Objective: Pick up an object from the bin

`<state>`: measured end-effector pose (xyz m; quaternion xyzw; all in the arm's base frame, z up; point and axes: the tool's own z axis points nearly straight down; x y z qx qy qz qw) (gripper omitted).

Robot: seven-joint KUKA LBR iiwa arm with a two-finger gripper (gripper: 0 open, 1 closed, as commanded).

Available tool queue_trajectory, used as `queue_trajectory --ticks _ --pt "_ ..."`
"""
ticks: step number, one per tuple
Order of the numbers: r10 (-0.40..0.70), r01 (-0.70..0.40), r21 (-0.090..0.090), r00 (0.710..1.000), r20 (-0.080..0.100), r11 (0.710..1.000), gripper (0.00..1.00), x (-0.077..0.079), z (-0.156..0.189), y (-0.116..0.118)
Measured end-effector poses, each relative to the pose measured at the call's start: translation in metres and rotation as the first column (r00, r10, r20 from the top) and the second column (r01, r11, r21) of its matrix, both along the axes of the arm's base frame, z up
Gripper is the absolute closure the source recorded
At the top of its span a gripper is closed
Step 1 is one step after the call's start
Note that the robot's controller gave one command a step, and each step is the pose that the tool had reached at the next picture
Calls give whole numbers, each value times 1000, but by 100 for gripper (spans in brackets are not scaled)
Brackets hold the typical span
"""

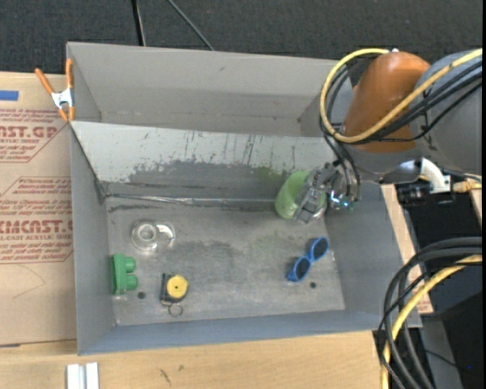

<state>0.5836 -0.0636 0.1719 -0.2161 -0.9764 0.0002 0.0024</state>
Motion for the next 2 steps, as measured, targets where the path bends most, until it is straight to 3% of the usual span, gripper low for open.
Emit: queue_trajectory --ticks 1,2 --pt "-24 24 -1 1000 16 1000 100 9 106 -5" --pt "521 -521 -2 853 5 853 100 -39 85 -58"
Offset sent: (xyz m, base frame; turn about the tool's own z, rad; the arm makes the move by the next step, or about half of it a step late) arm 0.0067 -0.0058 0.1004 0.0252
